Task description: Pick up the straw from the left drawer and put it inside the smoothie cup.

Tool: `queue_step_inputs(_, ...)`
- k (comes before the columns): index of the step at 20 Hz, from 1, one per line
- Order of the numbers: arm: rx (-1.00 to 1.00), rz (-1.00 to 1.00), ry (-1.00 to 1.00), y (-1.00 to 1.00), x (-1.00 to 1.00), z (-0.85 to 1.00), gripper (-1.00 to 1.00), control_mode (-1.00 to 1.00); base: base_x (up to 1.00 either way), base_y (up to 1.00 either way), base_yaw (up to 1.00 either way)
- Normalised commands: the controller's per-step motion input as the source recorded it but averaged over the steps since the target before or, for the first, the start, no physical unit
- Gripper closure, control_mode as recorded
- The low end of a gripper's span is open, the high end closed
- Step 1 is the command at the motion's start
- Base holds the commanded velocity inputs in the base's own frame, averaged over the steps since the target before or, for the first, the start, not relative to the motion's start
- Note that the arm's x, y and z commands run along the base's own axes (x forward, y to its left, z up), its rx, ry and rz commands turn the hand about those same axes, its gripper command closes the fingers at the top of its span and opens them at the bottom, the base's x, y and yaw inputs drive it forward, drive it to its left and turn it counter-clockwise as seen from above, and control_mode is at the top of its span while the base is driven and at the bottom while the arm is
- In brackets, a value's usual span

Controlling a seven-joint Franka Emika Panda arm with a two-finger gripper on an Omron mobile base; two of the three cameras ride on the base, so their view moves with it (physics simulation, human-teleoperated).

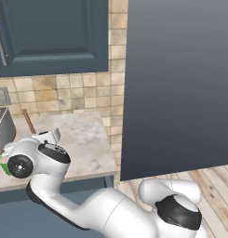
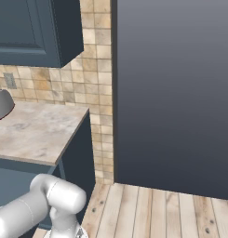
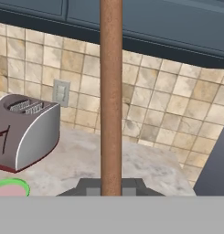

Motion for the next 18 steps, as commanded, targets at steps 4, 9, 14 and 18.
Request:
queue_step_inputs(4, 0.00, 0.00, 0.05, 0.04, 0.01, -0.10, 1.00, -1.00, 0.00, 0.00, 0.00)
queue_step_inputs(9, 0.00, 0.03, 0.02, 0.00, 0.02, -0.23, 1.00, -1.00, 0.00, 0.00, 0.00)
queue_step_inputs(14, 0.00, 0.03, 0.02, 0.00, 0.09, -0.20, 1.00, -1.00, 0.00, 0.00, 0.00)
queue_step_inputs(18, 0.00, 0.00, 0.00, 0.02, 0.14, -0.05, 1.00, -1.00, 0.00, 0.00, 0.00)
